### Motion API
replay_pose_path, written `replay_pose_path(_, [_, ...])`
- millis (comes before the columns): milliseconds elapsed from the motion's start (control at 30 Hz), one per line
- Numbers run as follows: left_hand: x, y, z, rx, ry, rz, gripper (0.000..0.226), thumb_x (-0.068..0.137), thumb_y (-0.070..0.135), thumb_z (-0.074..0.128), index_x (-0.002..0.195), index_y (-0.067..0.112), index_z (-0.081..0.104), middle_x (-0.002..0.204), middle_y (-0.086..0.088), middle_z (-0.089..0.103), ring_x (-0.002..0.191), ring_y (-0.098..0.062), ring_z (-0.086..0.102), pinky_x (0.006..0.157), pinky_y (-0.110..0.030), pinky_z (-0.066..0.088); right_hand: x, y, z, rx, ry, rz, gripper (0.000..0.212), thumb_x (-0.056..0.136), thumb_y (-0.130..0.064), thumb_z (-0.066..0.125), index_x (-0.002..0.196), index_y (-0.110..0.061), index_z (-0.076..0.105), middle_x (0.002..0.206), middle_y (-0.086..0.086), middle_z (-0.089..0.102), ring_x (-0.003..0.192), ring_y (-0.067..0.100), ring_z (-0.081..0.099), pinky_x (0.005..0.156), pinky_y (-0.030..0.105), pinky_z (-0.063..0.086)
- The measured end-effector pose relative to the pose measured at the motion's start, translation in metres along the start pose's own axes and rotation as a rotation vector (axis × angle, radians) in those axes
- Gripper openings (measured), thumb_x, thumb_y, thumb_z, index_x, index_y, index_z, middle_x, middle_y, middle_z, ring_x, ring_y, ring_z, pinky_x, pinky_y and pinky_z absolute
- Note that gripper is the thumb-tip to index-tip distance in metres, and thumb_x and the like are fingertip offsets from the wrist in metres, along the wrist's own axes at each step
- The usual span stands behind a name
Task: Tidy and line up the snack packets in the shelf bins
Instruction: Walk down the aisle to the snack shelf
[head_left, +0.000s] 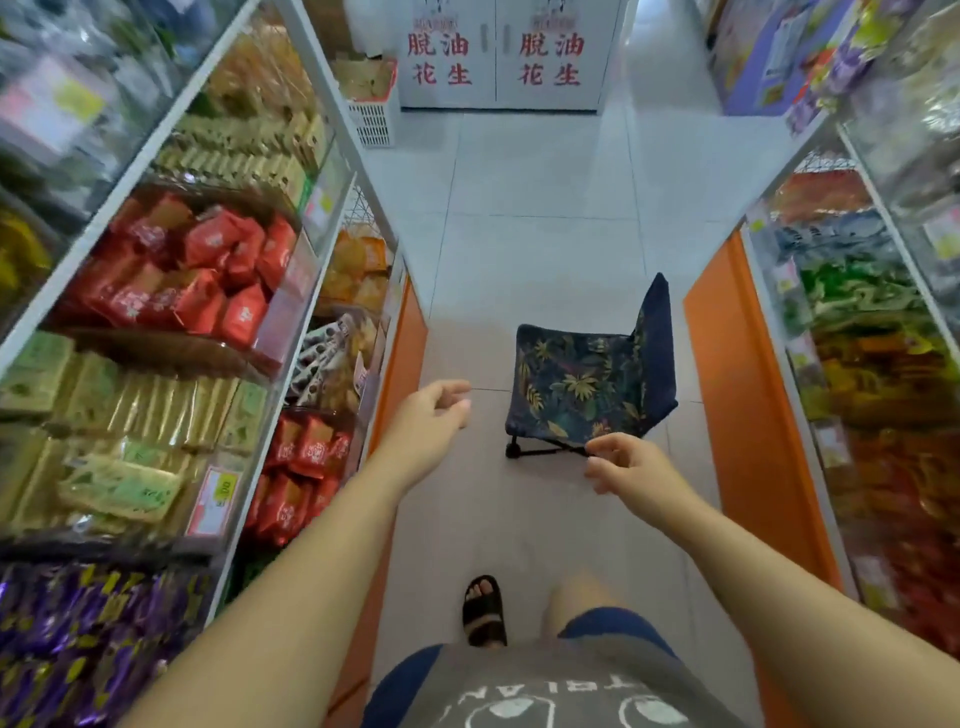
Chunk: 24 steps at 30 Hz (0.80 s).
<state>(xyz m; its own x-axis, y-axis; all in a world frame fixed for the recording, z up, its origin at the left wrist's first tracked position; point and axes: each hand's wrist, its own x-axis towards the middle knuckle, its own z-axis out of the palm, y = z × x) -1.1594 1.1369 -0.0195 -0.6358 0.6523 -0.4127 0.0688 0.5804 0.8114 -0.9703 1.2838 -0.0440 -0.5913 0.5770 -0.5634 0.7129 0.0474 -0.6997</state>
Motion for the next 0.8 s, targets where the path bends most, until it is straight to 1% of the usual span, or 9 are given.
replay_pose_path(100, [0.048, 0.029, -0.01, -0.025, -0.006, 0.035, 0.019, 0.098, 0.023, 0.047, 0.114, 0.03, 0.053, 0.115, 0.004, 0.061, 0.101, -0.01, 0.061, 0.091, -0.028, 0.044, 0.032, -0.011, -0.009, -0.03, -0.011, 0.028, 0.025, 0.093, -0.02, 0.056, 0.117, -0.014, 0.057, 0.094, 0.001, 0.066, 0.078, 0.011, 0.063, 0.06, 0.016, 0.046])
replay_pose_path(233, [0.106, 0.054, -0.018, -0.037, -0.003, 0.025, 0.019, 0.098, 0.025, 0.047, 0.114, 0.032, 0.052, 0.113, 0.006, 0.06, 0.103, -0.01, 0.06, 0.093, -0.029, 0.044, 0.091, -0.035, -0.029, -0.098, -0.034, 0.038, 0.024, 0.092, -0.021, 0.057, 0.115, -0.014, 0.059, 0.092, 0.002, 0.068, 0.079, 0.015, 0.065, 0.076, 0.031, 0.054])
replay_pose_path(367, [0.154, 0.065, -0.029, -0.078, 0.045, -0.034, 0.02, 0.098, 0.021, 0.047, 0.115, 0.029, 0.053, 0.114, 0.004, 0.061, 0.103, -0.011, 0.06, 0.09, -0.026, 0.045, 0.156, -0.078, -0.052, -0.196, -0.1, 0.0, 0.024, 0.092, -0.024, 0.057, 0.115, -0.016, 0.059, 0.091, 0.002, 0.067, 0.082, 0.017, 0.065, 0.077, 0.034, 0.055])
replay_pose_path(467, [0.179, 0.065, -0.041, -0.116, 0.087, -0.082, 0.02, 0.097, 0.017, 0.049, 0.113, 0.027, 0.054, 0.117, 0.0, 0.06, 0.102, -0.013, 0.06, 0.088, -0.023, 0.046, 0.204, -0.128, -0.067, -0.279, -0.144, -0.093, 0.025, 0.094, -0.027, 0.054, 0.116, -0.017, 0.058, 0.096, 0.001, 0.066, 0.084, 0.015, 0.064, 0.076, 0.032, 0.054])
replay_pose_path(533, [0.187, 0.06, -0.051, -0.12, 0.129, -0.128, 0.022, 0.097, 0.015, 0.049, 0.117, 0.022, 0.055, 0.115, 0.002, 0.059, 0.105, -0.014, 0.059, 0.083, -0.018, 0.043, 0.232, -0.164, -0.07, -0.285, -0.182, -0.14, 0.025, 0.095, -0.027, 0.051, 0.118, -0.017, 0.055, 0.092, 0.0, 0.064, 0.074, 0.01, 0.061, 0.064, 0.023, 0.049])
replay_pose_path(600, [0.192, 0.052, -0.064, -0.137, 0.172, -0.182, 0.022, 0.097, 0.016, 0.049, 0.117, 0.023, 0.055, 0.113, 0.004, 0.058, 0.107, -0.014, 0.058, 0.085, -0.021, 0.042, 0.256, -0.197, -0.066, -0.296, -0.209, -0.184, 0.024, 0.096, -0.025, 0.05, 0.119, -0.016, 0.054, 0.088, -0.001, 0.063, 0.069, 0.006, 0.058, 0.058, 0.015, 0.042])
replay_pose_path(667, [0.196, 0.041, -0.077, -0.133, 0.211, -0.231, 0.019, 0.097, 0.02, 0.049, 0.114, 0.027, 0.055, 0.111, 0.006, 0.059, 0.106, -0.013, 0.058, 0.086, -0.023, 0.042, 0.276, -0.226, -0.057, -0.3, -0.224, -0.23, 0.025, 0.096, -0.022, 0.051, 0.119, -0.013, 0.054, 0.092, 0.001, 0.065, 0.074, 0.007, 0.06, 0.064, 0.015, 0.045])
replay_pose_path(733, [0.201, 0.03, -0.09, -0.133, 0.245, -0.27, 0.019, 0.097, 0.021, 0.05, 0.114, 0.027, 0.056, 0.11, 0.007, 0.058, 0.105, -0.01, 0.057, 0.083, -0.02, 0.041, 0.295, -0.252, -0.045, -0.286, -0.24, -0.257, 0.027, 0.095, -0.02, 0.052, 0.12, -0.012, 0.055, 0.095, 0.003, 0.066, 0.079, 0.012, 0.062, 0.075, 0.024, 0.049])
replay_pose_path(800, [0.208, 0.021, -0.104, -0.139, 0.263, -0.293, 0.021, 0.097, 0.02, 0.049, 0.116, 0.025, 0.056, 0.106, 0.011, 0.056, 0.099, -0.003, 0.054, 0.077, -0.014, 0.038, 0.312, -0.272, -0.03, -0.304, -0.259, -0.279, 0.025, 0.095, -0.021, 0.052, 0.118, -0.013, 0.056, 0.096, 0.002, 0.066, 0.08, 0.012, 0.063, 0.074, 0.025, 0.048])
